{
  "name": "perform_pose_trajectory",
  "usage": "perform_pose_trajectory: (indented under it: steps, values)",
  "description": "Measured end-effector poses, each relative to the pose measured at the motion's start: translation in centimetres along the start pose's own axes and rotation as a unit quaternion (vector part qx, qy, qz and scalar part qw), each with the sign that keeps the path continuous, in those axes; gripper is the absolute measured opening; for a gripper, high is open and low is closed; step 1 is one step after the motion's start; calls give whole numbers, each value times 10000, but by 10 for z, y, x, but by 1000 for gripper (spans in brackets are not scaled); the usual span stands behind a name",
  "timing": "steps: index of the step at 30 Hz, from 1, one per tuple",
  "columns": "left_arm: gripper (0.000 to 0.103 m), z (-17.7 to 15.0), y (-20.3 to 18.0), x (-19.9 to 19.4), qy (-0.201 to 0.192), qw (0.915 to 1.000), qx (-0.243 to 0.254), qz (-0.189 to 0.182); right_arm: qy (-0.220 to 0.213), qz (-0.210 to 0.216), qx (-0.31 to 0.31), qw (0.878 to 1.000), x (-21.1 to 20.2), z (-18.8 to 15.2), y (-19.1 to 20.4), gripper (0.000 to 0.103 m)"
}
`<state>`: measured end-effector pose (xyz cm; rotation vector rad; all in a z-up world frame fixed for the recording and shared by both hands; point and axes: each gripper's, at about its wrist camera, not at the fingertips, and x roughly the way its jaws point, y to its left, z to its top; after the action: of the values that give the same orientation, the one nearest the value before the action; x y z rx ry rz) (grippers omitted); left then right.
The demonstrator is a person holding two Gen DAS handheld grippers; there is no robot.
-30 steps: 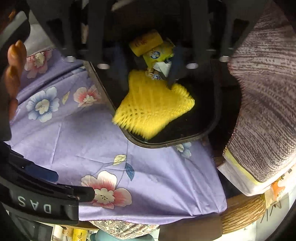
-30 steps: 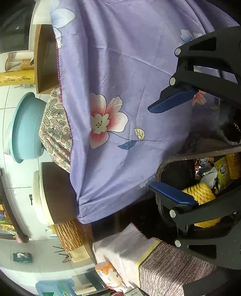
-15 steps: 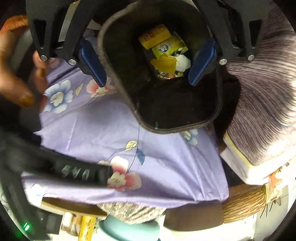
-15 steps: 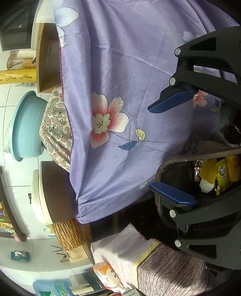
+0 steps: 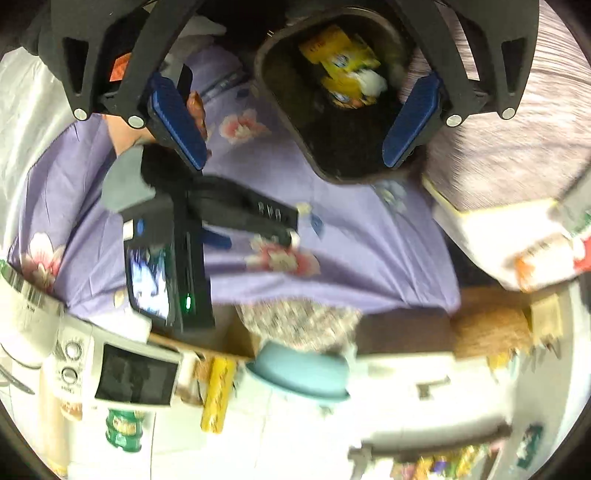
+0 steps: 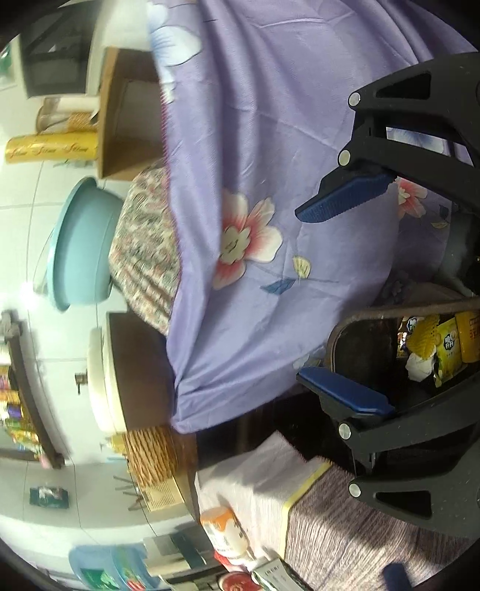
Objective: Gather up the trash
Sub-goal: 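Move both grippers back over the table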
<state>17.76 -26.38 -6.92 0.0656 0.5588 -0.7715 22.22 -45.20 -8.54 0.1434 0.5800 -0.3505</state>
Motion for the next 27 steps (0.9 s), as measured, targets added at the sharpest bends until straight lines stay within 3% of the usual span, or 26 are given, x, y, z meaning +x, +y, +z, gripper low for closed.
perform_pose_trajectory:
  steps: [8, 11, 18, 24, 27]
  values:
    - [98, 27, 51, -51, -392, 9951, 74, 907, -139, 786, -110, 9967, -11, 18, 71, 82]
    - [98, 30, 78, -68, -375, 9908, 8, 1301, -203, 1104, -290, 9933, -18, 22, 107, 89]
    - [98, 29, 159, -120, -252, 9719, -178, 2334, -132, 2060, -778, 9754, -35, 28, 194, 90]
    - [98, 15, 218, -151, 99, 9612, -539, 2702, 57, 2592, -1101, 9595, -40, 33, 244, 90]
    - [98, 8, 235, -149, 343, 9615, -630, 2654, 221, 2793, -1221, 9521, -37, 36, 263, 90]
